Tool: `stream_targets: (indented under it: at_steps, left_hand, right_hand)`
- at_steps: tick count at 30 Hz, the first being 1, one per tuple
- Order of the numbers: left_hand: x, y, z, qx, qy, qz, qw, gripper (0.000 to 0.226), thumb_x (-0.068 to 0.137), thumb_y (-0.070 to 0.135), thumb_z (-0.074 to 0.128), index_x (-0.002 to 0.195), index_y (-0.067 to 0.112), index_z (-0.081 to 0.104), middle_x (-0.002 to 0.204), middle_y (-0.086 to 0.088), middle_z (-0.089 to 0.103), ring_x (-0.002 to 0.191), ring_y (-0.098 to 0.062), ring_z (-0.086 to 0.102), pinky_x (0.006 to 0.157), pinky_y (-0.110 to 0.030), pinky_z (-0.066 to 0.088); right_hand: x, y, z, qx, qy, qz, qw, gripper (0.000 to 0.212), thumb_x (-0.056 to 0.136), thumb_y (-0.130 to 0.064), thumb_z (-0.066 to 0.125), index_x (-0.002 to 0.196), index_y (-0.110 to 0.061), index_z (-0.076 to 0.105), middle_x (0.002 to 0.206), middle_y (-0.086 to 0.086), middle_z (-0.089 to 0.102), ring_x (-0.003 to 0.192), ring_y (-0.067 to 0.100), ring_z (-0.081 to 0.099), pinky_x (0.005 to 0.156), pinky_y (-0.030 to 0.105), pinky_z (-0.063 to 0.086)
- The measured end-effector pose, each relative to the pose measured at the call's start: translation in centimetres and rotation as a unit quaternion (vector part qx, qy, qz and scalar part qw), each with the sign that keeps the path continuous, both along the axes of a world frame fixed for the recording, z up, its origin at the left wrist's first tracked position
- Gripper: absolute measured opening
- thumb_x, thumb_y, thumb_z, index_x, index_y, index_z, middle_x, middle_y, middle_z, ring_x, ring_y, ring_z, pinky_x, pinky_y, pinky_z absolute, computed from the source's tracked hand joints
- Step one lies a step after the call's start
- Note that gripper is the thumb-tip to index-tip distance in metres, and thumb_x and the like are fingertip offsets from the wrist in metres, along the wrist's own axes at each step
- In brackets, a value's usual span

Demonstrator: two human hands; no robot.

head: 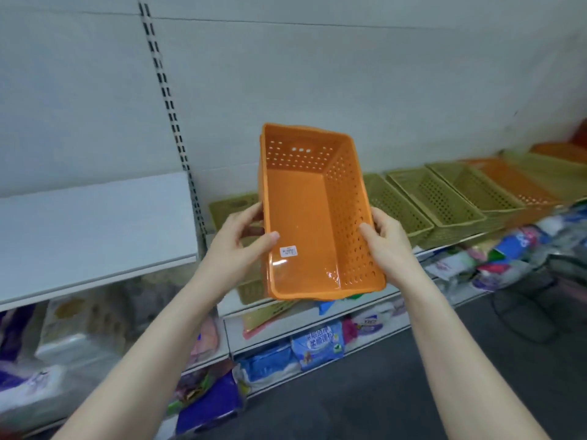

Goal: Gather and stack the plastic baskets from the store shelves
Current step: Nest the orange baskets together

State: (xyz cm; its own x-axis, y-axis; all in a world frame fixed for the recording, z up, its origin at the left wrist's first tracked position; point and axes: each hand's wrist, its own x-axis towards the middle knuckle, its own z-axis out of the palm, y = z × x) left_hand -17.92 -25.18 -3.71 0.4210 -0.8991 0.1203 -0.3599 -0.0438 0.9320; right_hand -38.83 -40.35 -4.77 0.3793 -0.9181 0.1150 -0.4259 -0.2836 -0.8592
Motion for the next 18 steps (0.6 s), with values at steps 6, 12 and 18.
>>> stream_targets:
  at_steps: [6,12,18]
  left_hand:
    - [-5.3,-9.3,-4.3,0.044,-0.022,-0.008,0.999,0.046,0.092,0.043,0.054,0.135,0.025,0.054,0.125,0.008,0.062,0.104,-0.002,0.061,0.091,-0.024,0.052]
    - [-5.6,-15.2,-8.8,0.16,-0.092,0.11,0.977,0.043,0.095,0.03,0.056,0.136,0.017,0.052,0.132,-0.005,0.061,0.105,-0.018,0.063,0.089,-0.032,0.05]
    - [-4.1,-19.8,-9.6,0.197,-0.04,0.137,0.97,0.049,0.101,0.035,0.043,0.144,0.011,0.043,0.139,-0.013,0.056,0.122,-0.029,0.057,0.102,-0.037,0.044]
  right_hand:
    - [-6.8,-10.8,-1.4,-0.047,0.08,-0.011,0.996,0.023,0.095,-0.011,0.047,0.108,-0.013,0.066,0.094,0.009,0.072,0.087,0.03,0.066,0.081,0.045,0.053]
    - [-7.6,-18.9,-0.5,-0.041,0.068,-0.024,0.997,0.028,0.097,-0.008,0.049,0.121,-0.011,0.064,0.11,0.011,0.071,0.099,0.028,0.065,0.083,0.034,0.049]
    - [-3.2,-21.3,-0.3,0.004,0.019,0.018,1.0,0.032,0.101,-0.008,0.043,0.129,-0.014,0.059,0.11,0.001,0.065,0.098,0.02,0.062,0.091,0.036,0.05]
